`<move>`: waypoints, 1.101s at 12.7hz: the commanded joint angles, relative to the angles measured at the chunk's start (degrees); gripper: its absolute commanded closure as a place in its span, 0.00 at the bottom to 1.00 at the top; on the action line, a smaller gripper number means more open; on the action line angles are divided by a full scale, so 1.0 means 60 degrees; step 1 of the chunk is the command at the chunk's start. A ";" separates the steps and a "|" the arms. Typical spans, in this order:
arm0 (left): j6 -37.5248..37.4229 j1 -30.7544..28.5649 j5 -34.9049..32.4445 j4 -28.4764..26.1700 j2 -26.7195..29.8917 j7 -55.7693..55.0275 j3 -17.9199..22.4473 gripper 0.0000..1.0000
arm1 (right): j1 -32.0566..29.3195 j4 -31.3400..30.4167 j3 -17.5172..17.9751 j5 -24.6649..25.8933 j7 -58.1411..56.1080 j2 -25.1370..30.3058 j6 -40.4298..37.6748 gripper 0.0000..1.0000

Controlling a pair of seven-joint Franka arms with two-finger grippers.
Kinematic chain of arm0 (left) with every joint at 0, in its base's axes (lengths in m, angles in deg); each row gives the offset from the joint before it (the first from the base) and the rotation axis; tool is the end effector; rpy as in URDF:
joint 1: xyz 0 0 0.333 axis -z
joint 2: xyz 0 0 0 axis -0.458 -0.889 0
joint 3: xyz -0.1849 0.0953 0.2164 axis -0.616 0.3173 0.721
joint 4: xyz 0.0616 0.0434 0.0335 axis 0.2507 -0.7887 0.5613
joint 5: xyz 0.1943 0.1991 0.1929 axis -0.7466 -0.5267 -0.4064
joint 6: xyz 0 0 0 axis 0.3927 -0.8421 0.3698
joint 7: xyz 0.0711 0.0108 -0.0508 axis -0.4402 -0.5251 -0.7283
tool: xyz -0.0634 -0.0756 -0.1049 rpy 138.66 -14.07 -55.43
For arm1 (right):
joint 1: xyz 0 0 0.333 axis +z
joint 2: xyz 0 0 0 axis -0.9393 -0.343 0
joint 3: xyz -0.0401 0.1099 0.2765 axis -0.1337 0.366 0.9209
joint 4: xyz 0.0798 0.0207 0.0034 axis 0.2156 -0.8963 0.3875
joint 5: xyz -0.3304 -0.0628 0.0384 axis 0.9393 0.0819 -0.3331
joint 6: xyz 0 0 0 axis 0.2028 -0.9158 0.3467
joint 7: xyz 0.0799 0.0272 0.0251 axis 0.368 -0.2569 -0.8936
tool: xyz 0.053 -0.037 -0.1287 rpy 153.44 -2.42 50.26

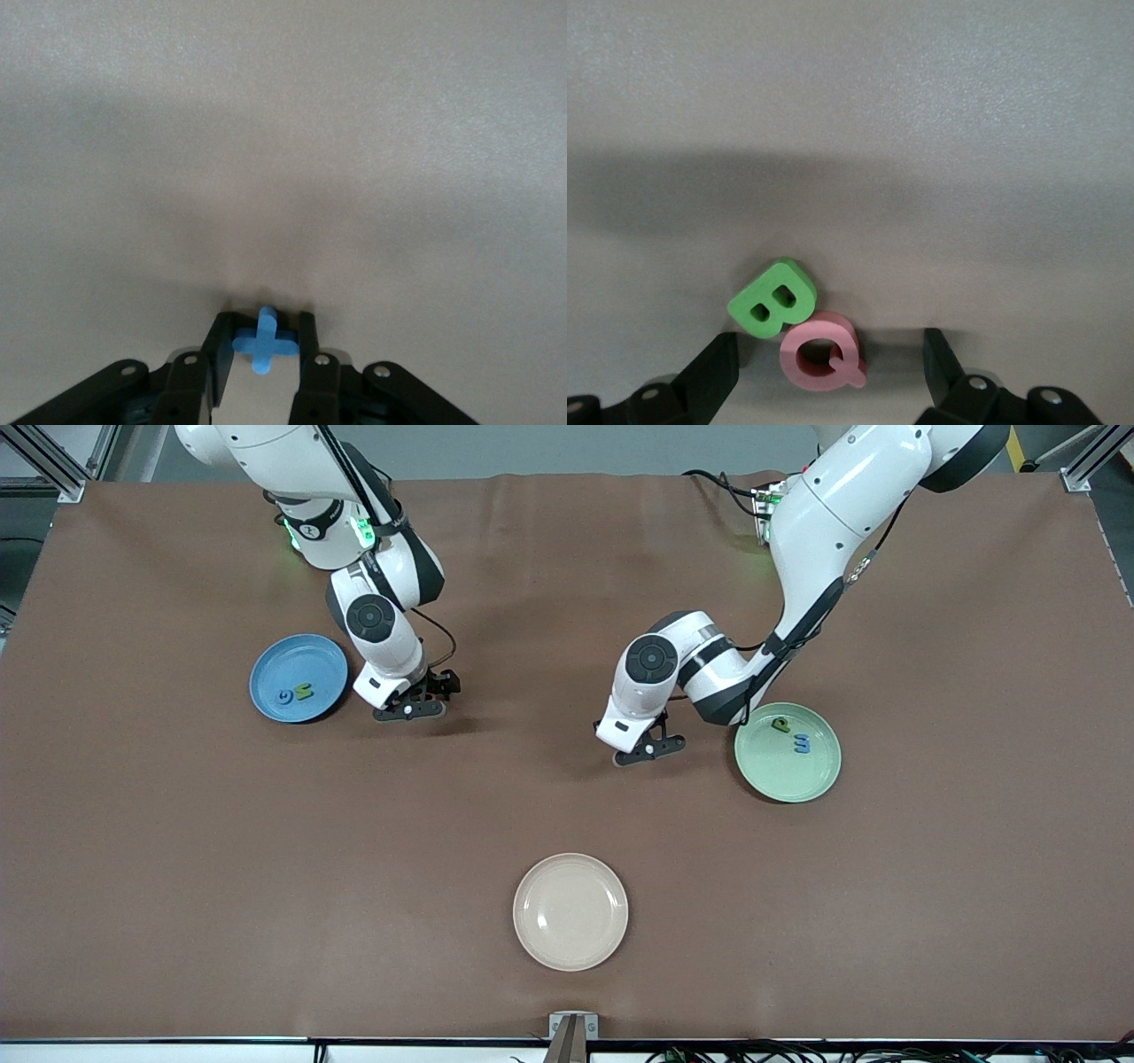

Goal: Sort uppercase to blue plate, lowercase to green plate
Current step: 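Carry x with the left gripper while the right gripper carries the pink Q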

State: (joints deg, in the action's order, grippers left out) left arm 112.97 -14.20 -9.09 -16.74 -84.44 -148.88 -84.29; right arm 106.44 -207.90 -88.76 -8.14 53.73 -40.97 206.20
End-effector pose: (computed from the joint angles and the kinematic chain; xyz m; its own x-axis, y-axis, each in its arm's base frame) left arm 0.4412 -0.3875 0.1679 0.9611 0.2648 -0.0787 0.2666 -0.9637 0.0134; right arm 0.3750 0.2269 0.1632 0.9890 0.1231 -0.0824 0.1253 -0.9919 0.0216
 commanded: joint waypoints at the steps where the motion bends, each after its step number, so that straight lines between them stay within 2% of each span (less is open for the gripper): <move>1: 0.0095 -0.0095 -0.0248 0.0019 -0.0034 0.0058 0.0124 0.90 | -0.0019 -0.0024 0.0007 0.0103 -0.0078 -0.0011 0.0016 0.17; 4: -0.0051 -0.0637 -0.0249 -0.0346 0.0841 0.0525 0.0065 0.90 | -0.0019 -0.0039 0.0007 0.0103 -0.0078 0.0018 0.0001 0.36; 6: -0.0052 -0.1177 -0.0249 -0.0770 0.1472 0.1110 -0.0007 0.90 | -0.0019 -0.0039 0.0007 0.0103 -0.0093 0.0018 0.0015 0.44; 8: -0.0052 -0.2083 -0.0249 -0.1355 0.1869 0.1886 -0.0459 0.90 | -0.0034 -0.0039 0.0007 0.0103 -0.0297 0.0018 0.0001 0.57; 11: -0.0052 -0.4337 -0.0249 -0.2293 0.2148 0.3219 -0.1689 0.90 | -0.0194 -0.0039 0.0007 0.0089 -0.0298 0.0076 -0.0174 0.96; 12: -0.0037 -0.4881 -0.0278 -0.2557 0.2178 0.3397 -0.2011 0.90 | -0.0326 -0.0039 0.0007 0.0089 -0.0312 0.0134 -0.0363 0.99; 14: 0.0050 -0.5718 -0.1108 -0.3011 0.2251 0.3545 -0.2234 0.90 | -0.0516 0.0005 -0.0037 0.0103 -0.0632 0.0498 -0.1020 1.00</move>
State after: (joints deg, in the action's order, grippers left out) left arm 112.31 -44.92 -12.26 -31.03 -73.16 -127.99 -95.97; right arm 105.32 -207.61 -88.94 -8.12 52.25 -39.99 203.58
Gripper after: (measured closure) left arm 0.665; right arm 0.586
